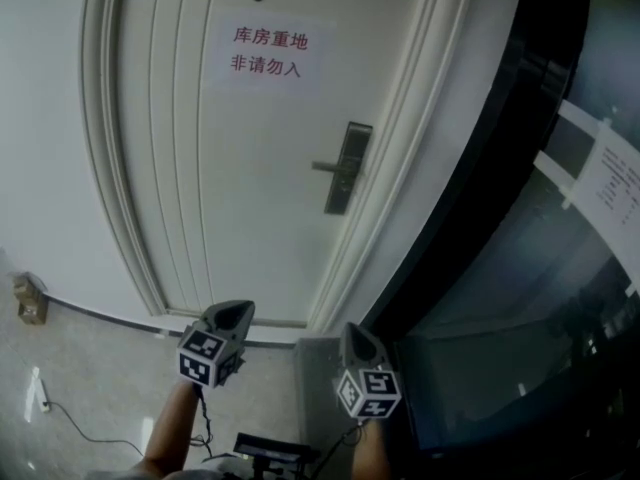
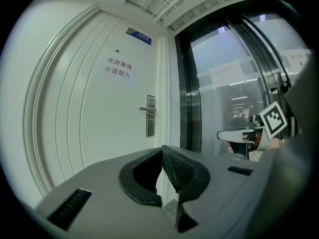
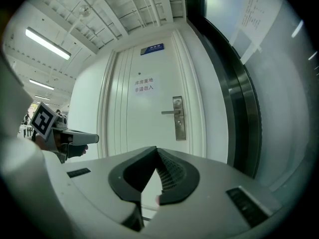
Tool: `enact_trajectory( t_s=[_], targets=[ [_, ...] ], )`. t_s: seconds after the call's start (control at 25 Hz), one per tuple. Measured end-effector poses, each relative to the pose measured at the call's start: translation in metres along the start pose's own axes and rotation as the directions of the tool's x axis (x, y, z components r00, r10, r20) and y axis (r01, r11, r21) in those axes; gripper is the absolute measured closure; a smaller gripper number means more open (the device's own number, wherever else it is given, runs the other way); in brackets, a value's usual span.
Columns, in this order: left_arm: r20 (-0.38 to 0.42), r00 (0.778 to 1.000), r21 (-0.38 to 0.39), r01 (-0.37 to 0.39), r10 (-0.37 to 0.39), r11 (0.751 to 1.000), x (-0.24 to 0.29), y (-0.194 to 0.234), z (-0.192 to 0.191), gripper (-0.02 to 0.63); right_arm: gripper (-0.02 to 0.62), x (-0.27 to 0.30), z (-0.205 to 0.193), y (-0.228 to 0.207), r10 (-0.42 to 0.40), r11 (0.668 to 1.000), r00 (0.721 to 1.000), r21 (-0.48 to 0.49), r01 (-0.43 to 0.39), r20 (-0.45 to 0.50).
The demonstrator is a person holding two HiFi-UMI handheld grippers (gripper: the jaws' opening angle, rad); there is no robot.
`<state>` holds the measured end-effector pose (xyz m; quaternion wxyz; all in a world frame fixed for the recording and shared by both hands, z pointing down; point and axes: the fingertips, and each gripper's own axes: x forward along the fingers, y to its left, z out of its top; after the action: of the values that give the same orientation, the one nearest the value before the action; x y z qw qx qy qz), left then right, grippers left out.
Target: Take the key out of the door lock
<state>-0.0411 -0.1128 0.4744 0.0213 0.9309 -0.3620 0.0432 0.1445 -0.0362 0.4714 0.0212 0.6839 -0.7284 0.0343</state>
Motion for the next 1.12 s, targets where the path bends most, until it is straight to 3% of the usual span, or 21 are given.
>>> enact_trajectory(
  t_s=[0.36, 1.12],
  targets=[
    [0.000, 1.000, 0.001, 0.004, -0.004, 1.000, 0.041, 0.045, 0.002, 0.598, 0.585, 0.059, 0.004, -0.002, -0.004, 1.000, 1.000, -0.010, 0.004, 0.007],
    [-0.015, 1.000, -0.014, -0.008, 0.008, 1.000, 0.128, 0.088, 0.005, 0.598, 0.585, 0.149, 0.009, -0.045, 0.003, 1.000, 1.000, -0.015, -0.003, -0.015]
  ],
)
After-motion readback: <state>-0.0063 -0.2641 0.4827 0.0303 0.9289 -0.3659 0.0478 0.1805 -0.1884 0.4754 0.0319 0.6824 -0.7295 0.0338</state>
